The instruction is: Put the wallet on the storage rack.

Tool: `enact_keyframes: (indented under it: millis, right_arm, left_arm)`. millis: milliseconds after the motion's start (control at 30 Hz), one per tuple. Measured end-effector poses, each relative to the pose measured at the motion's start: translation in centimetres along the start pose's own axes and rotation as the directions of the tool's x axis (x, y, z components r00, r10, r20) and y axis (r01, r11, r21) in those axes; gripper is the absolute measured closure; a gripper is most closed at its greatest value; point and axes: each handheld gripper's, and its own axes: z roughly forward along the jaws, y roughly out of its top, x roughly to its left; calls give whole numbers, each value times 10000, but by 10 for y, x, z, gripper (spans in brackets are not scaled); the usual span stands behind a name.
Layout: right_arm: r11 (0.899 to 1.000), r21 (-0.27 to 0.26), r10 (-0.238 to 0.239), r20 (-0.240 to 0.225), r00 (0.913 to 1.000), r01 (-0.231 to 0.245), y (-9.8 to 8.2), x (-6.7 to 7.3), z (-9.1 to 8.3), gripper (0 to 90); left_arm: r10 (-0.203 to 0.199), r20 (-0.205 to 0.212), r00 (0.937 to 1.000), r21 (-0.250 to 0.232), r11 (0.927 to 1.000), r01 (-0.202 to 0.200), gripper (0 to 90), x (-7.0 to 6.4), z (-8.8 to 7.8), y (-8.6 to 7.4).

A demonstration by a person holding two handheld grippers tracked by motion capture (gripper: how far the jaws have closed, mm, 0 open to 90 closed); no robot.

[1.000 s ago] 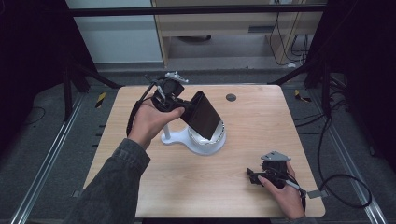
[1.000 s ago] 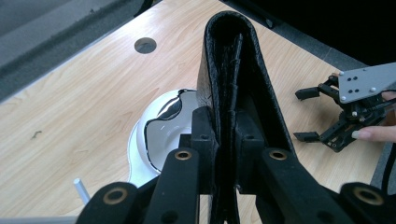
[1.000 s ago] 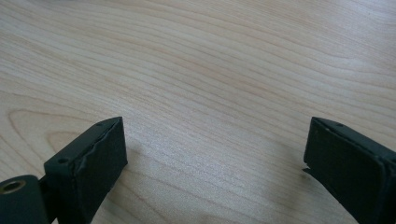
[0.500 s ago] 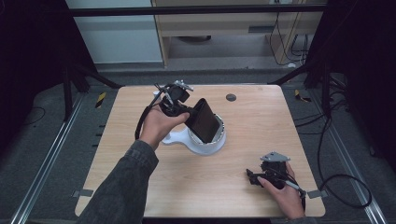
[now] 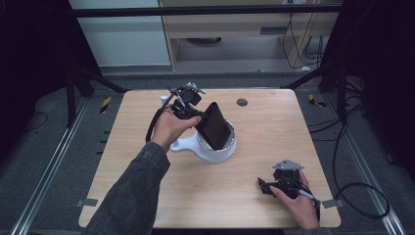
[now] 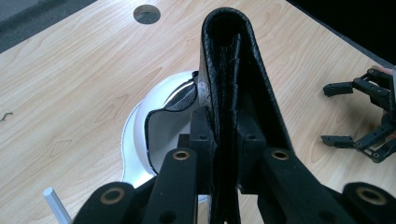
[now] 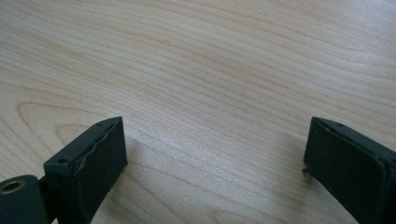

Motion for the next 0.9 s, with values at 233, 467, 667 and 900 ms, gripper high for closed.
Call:
enact_keyframes:
  millis: [233, 467, 667, 900]
  right_arm:
    - [10000, 13, 23, -21, 10000, -23, 0, 0, 0, 60]
    - [10000, 32, 22, -38, 10000, -22, -1, 0, -1, 60]
    - [10000, 7, 10, -57, 10000, -10, -1, 0, 0, 60]
    - [10000, 32, 60, -112, 9999, -59, -1, 1, 0, 59]
  left_arm:
    - [-125, -114, 9999, -35, 9999, 124, 787, 3, 3, 2]
    - [-48, -201, 9998, 133, 9999, 51, 786, 2, 3, 5]
    - [-97, -291, 9995, 74, 9999, 100, 759, 3, 1, 5]
    - [93, -937, 9956, -616, 9980, -151, 680, 1, -14, 7]
